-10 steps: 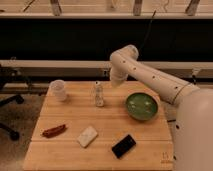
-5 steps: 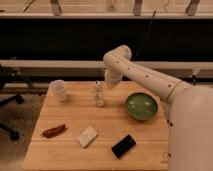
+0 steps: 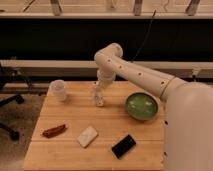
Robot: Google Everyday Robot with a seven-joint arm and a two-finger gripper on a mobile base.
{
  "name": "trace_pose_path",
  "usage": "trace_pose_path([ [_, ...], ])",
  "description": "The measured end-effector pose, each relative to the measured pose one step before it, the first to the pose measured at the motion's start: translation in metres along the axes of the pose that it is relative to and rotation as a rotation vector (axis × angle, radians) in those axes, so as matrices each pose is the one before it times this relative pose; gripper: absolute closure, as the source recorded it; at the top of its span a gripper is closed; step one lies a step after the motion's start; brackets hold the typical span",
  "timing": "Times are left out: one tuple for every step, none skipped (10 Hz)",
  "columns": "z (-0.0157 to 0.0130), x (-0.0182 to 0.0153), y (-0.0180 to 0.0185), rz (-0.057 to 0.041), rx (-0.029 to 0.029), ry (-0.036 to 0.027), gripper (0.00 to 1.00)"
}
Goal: Knock the bottle over
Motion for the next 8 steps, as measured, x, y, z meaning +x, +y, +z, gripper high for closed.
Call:
trace_pose_path([
  [-0.00138, -0.00463, -0.00393, -0.01285, -0.00118, -0.00209, 0.82],
  [-0.00051, -0.00427, -0.00797, -0.01821, -0.00264, 0.00178, 0.82],
  [-0.00009, -0.00380, -0.00558, -0.01158, -0.00111, -0.00261, 0.82],
  [-0.00026, -0.00467, -0.00774, -0.01578, 0.00043, -0.00146, 0.82],
  [-0.00065, -0.00128, -0.00544, -0.01183, -0.00151, 0.00272, 0.82],
  [-0.00107, 0.00161, -0.00602, -0.01010, -0.00016, 0.00556, 0.82],
  [-0.00135, 0.00174, -0.00494, -0.00872, 0.00117, 0.00563, 0.82],
  [-0.00183, -0.00037, -0.00688, -0.01429, 0.00215, 0.00277, 0.82],
])
